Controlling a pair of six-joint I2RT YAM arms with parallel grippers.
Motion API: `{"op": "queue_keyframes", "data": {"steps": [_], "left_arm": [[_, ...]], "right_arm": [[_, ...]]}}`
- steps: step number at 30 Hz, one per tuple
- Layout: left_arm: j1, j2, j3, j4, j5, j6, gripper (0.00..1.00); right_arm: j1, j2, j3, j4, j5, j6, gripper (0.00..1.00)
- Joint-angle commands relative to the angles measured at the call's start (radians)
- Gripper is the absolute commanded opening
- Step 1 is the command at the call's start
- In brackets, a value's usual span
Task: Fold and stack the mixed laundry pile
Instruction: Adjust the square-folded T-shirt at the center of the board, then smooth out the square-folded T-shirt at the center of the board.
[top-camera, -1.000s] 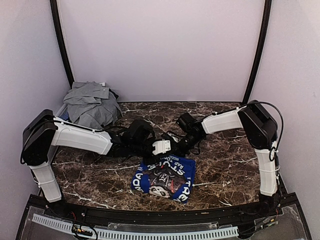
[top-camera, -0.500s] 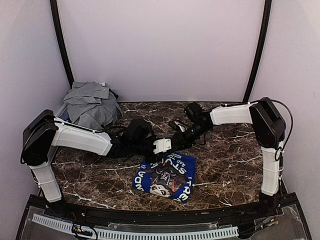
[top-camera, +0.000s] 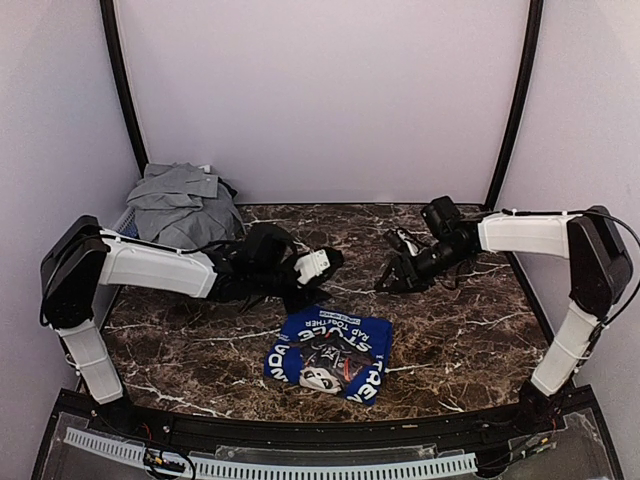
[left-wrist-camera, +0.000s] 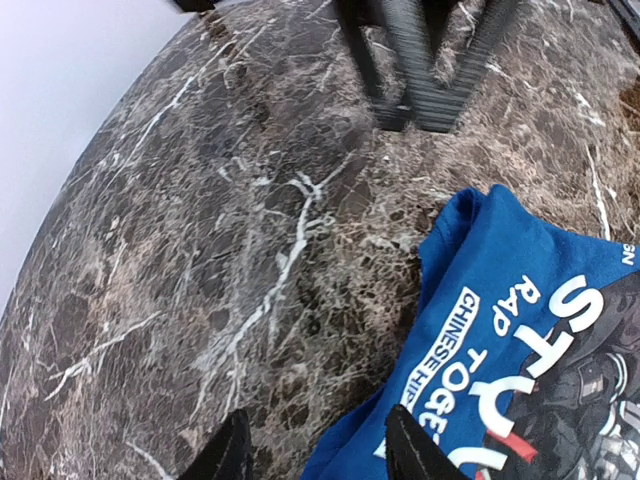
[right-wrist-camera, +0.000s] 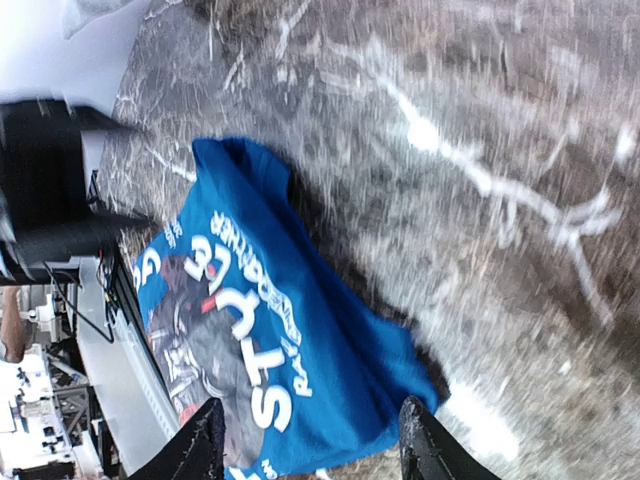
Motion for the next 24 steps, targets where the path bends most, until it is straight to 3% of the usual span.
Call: {"op": "queue_keyframes", "data": {"steps": [1, 10, 24], "left_arm": [[0.074, -0.126, -0.028, -0.071, 0.105, -0.217, 0.46], [0.174, -0.119, -0.065, -0.151, 0.193, -0.377, 0.46], [0.213, -0.042, -0.071, -0.145, 0.311, -0.471, 0.46]], "right_arm": [[0.012, -0.064, -0.122, 0.055, -0.032, 0.011, 0.54], [0.088, -0.008, -0.144, 0.044, 0.113, 0.035, 0.48], [0.111, 0.028, -0.133, 0.02, 0.136, 0.016, 0.44]]}}
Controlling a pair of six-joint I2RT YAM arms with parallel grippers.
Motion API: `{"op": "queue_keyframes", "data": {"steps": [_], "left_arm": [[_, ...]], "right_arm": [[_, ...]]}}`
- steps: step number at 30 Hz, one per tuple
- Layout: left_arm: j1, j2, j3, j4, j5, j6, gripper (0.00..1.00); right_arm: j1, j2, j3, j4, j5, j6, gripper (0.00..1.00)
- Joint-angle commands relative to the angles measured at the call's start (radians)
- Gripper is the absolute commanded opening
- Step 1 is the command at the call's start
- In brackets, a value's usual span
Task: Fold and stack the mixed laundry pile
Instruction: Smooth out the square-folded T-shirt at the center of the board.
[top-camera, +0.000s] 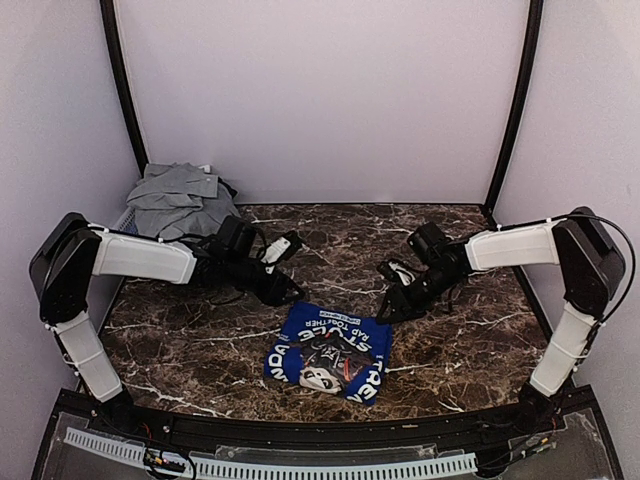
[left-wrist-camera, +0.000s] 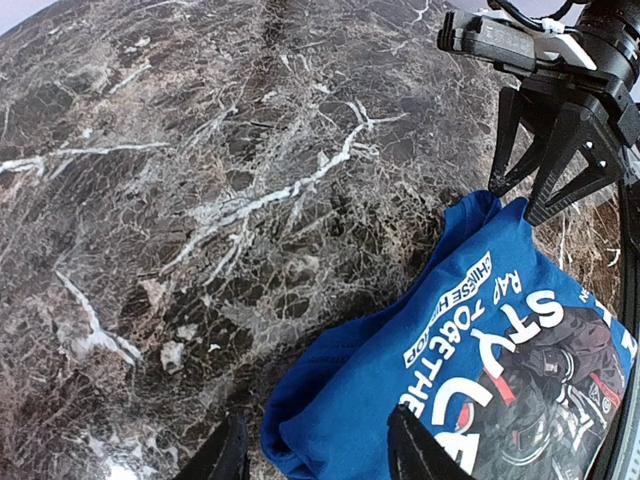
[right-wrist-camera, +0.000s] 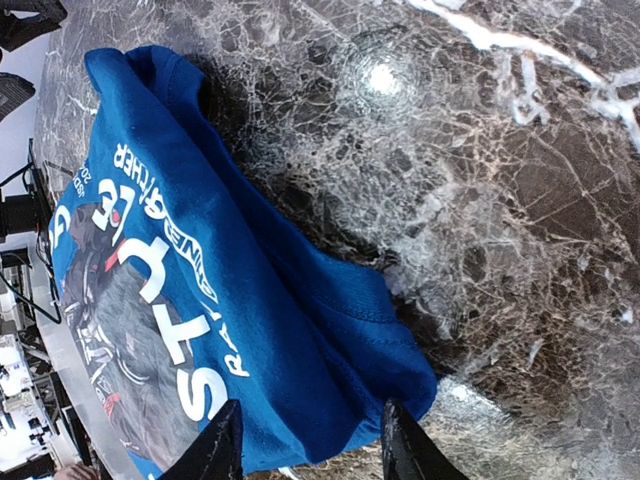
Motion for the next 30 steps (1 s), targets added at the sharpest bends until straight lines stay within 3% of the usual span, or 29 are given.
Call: {"op": "queue_keyframes", "data": {"steps": [1, 11, 18, 21, 30], "left_arm": [[0.01, 0.027, -0.005, -0.021, 0.083, -0.033, 0.46], [0.011, 0.086, -0.003, -0.024, 0.115, -0.049, 0.43], [0.012, 0.076, -0.021, 0.026, 0.145, -0.059, 0.1], [0.015, 0.066, -0.022, 0.037, 0.137, -0.071, 0.0], [0.062, 0.036, -0.04, 0.045, 0.031, -0.098, 0.0]], "right_arm": [[0.02, 0.017, 0.001, 0.001, 0.02, -0.006, 0.43], [0.034, 0.019, 0.004, -0.009, 0.026, -0.006, 0.24], [0.037, -0.02, 0.028, -0.037, 0.049, 0.0, 0.01], [0.036, -0.037, 0.049, -0.057, 0.084, 0.006, 0.0], [0.031, 0.009, 0.085, -0.078, 0.197, 0.011, 0.0]]}}
